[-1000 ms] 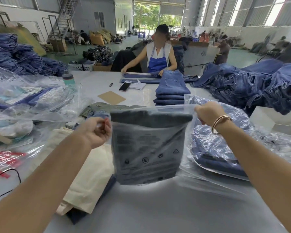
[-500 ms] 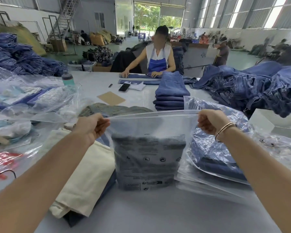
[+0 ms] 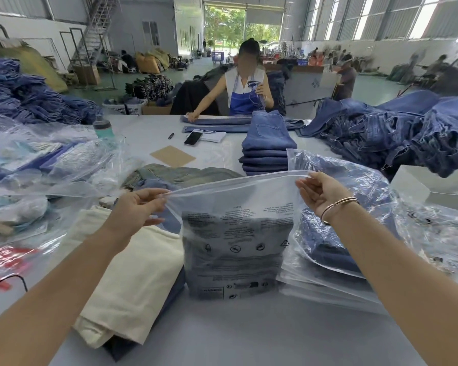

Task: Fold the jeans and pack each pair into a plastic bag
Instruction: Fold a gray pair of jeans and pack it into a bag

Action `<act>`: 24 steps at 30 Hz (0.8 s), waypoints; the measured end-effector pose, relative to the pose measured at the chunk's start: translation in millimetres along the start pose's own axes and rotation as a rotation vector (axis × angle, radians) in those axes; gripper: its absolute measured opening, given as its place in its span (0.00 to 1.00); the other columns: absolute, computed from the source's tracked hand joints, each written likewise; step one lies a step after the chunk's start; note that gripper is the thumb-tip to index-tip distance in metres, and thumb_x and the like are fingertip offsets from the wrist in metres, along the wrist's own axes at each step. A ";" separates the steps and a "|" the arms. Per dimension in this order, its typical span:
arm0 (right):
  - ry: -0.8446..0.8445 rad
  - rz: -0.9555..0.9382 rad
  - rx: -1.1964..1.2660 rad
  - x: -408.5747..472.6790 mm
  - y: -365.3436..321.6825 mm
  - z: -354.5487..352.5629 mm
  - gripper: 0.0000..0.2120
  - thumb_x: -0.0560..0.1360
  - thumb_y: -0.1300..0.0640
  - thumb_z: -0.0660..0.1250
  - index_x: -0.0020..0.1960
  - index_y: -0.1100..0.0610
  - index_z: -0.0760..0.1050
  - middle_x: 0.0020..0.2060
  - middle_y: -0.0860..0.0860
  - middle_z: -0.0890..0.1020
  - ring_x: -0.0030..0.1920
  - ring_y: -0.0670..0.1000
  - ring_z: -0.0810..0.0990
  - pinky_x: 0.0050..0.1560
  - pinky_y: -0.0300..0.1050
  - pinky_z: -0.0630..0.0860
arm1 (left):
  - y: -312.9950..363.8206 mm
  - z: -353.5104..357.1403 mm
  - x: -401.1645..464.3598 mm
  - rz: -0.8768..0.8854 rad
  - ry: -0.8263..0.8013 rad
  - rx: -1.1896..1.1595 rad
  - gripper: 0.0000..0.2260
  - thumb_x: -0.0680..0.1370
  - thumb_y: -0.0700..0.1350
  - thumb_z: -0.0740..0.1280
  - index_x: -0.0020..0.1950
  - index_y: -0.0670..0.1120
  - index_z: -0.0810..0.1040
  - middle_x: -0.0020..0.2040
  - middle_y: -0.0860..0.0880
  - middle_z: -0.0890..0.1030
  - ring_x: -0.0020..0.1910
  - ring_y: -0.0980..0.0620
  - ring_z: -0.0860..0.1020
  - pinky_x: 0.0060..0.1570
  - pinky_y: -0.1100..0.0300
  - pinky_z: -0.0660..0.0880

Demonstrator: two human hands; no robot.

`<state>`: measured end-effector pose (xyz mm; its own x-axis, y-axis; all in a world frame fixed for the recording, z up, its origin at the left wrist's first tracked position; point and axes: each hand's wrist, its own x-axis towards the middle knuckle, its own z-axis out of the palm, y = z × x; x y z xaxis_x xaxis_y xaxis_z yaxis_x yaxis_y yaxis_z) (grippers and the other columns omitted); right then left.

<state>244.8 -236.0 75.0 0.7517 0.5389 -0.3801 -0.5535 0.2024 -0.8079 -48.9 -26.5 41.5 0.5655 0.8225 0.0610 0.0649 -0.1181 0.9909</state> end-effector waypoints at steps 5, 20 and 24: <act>0.006 -0.007 0.182 -5.9 7.1 4.4 0.11 0.79 0.58 0.62 0.39 0.61 0.72 0.31 0.56 0.82 0.28 0.49 0.83 0.27 0.38 0.78 | -3.4 1.1 2.5 0.000 0.034 -0.023 0.08 0.77 0.34 0.66 0.48 0.46 0.82 0.34 0.51 0.83 0.32 0.58 0.81 0.33 0.66 0.78; -0.369 -1.125 -1.414 -50.6 100.9 111.5 0.12 0.77 0.47 0.64 0.59 0.47 0.78 0.55 0.45 0.80 0.56 0.48 0.76 0.57 0.46 0.57 | 10.2 41.1 -9.2 0.089 0.071 -0.226 0.03 0.75 0.33 0.69 0.45 0.40 0.80 0.32 0.50 0.83 0.32 0.56 0.81 0.37 0.68 0.78; -0.362 -1.205 -1.430 -48.1 105.9 123.7 0.12 0.76 0.42 0.63 0.55 0.44 0.79 0.48 0.46 0.79 0.54 0.49 0.72 0.52 0.47 0.57 | 8.9 36.9 -13.1 0.111 0.045 -0.217 0.04 0.75 0.34 0.69 0.45 0.42 0.82 0.34 0.50 0.84 0.34 0.55 0.82 0.38 0.67 0.78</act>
<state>105.7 -139.3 63.5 0.2516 0.8065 0.5350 0.9436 -0.0817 -0.3207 -25.4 -58.9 45.0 0.5221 0.8355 0.1713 -0.1762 -0.0909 0.9801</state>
